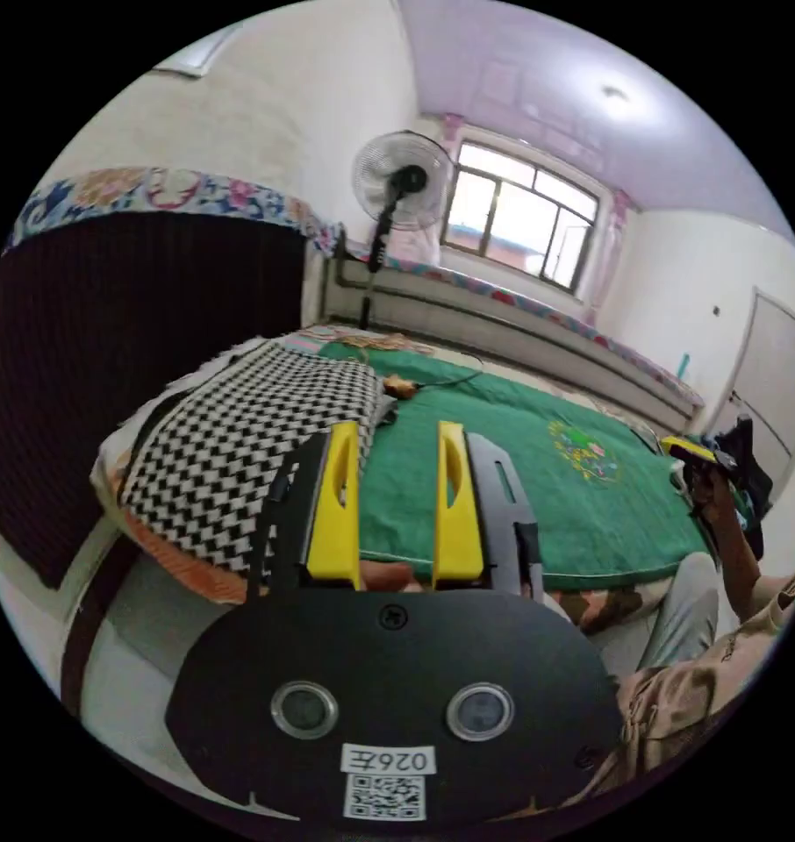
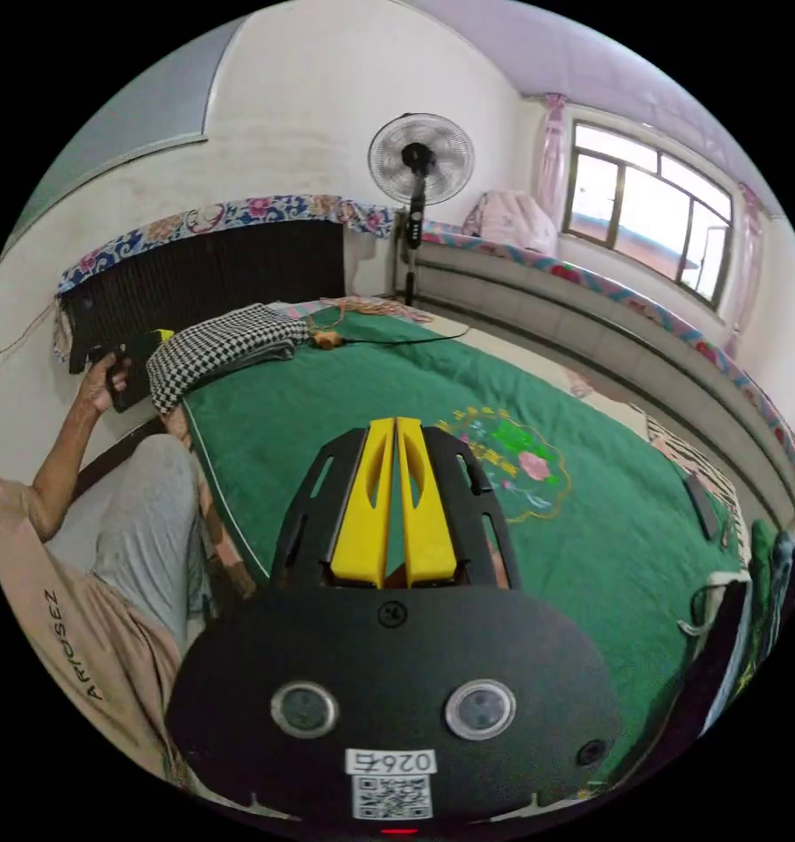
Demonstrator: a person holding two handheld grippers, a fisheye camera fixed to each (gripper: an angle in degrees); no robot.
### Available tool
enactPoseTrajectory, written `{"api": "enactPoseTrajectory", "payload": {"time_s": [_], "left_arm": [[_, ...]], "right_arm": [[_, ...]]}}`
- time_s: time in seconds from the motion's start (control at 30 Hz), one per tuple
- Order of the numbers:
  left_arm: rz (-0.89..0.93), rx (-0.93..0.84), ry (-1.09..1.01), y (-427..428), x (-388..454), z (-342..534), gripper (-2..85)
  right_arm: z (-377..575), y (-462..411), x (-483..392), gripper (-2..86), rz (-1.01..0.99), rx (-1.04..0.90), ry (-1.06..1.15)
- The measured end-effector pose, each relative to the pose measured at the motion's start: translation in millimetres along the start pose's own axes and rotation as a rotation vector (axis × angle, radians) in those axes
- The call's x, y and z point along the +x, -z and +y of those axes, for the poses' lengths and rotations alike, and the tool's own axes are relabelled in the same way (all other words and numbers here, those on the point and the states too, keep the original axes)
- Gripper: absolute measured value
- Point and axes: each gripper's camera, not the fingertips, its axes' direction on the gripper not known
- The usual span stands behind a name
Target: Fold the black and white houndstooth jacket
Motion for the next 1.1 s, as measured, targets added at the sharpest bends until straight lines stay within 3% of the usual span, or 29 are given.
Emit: {"api": "enactPoseTrajectory", "payload": {"time_s": [0.13, 0.27, 0.33, 0.4, 0.6, 0.93, 1.1], "left_arm": [[-0.084, 0.050, 0.292, 32, -111, 23, 25.4], [0.054, 0.010, 0.429, 24, -199, 14, 26.3], [0.137, -0.025, 0.463, 16, -227, 1, 22.8], [0.174, -0.101, 0.507, 14, -255, -18, 13.1], [0.196, -0.007, 0.366, 61, -299, -60, 5.8], [0.309, 0.036, 0.297, 100, -359, -106, 6.2], [0.344, 0.025, 0.306, 109, -381, -117, 8.8]], "right_arm": [[-104, -84, -49, -0.9, -0.222, -0.059, 0.019], [-177, -150, -98, -0.7, -0.352, -0.162, 0.069], [-217, -183, -129, 0.3, -0.375, -0.215, 0.116], [-244, -202, -149, 1.2, -0.363, -0.228, 0.158], [-336, -268, -160, 3.3, -0.358, -0.256, 0.080], [-463, -410, -79, 10.3, -0.498, -0.373, -0.453], [-488, -443, -80, 11.9, -0.564, -0.389, -0.521]]}}
